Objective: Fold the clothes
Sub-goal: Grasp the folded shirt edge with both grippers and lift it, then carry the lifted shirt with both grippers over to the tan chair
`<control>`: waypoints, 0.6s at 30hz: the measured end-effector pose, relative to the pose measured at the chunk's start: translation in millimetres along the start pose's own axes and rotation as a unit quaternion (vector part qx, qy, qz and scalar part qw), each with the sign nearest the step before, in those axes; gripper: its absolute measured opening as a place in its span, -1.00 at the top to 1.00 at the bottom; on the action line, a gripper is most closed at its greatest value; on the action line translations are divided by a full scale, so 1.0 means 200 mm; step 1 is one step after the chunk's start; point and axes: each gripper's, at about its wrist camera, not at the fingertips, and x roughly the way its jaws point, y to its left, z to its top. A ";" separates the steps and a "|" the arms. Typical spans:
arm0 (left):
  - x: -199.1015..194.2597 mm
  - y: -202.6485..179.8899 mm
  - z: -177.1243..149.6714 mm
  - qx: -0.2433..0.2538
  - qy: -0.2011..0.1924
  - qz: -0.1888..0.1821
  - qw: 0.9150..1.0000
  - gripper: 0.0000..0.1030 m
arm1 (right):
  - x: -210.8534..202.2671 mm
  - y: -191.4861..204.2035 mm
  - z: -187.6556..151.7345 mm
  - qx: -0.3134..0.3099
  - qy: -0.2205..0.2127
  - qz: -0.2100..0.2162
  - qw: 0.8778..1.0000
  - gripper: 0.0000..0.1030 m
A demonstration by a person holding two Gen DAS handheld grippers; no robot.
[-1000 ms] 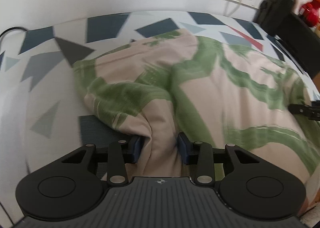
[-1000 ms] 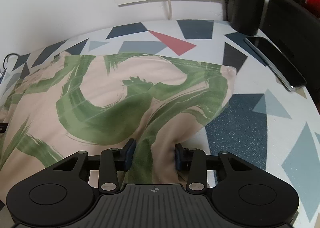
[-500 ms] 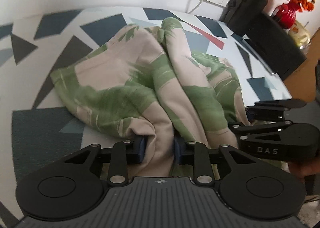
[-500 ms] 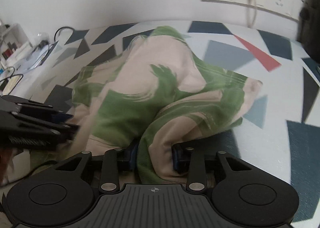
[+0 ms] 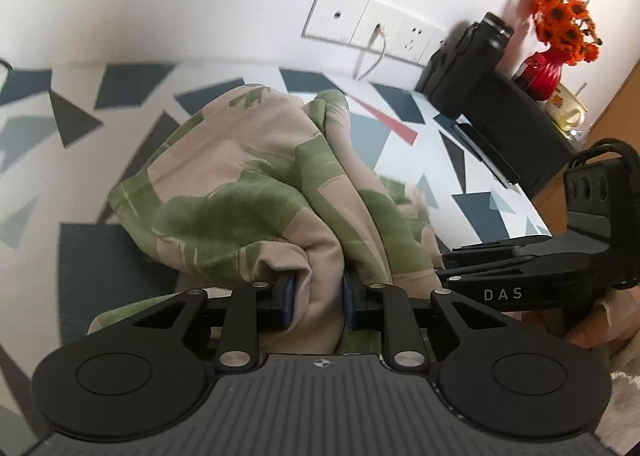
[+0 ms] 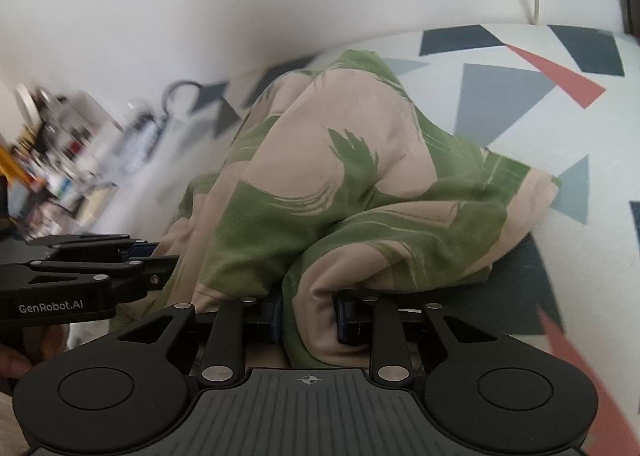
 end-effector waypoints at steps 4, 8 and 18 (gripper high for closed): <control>-0.12 -0.03 -0.02 0.010 -0.022 0.009 1.000 0.57 | -0.05 0.10 0.00 -0.014 -0.016 0.005 1.000 0.54; -0.29 -0.03 -0.09 0.004 -0.057 0.007 0.998 0.57 | -0.12 0.25 -0.03 -0.041 -0.041 -0.001 0.998 0.54; -0.95 0.12 -0.43 -0.011 -0.151 0.017 0.988 0.57 | -0.28 0.93 -0.26 -0.121 -0.086 -0.015 0.989 0.54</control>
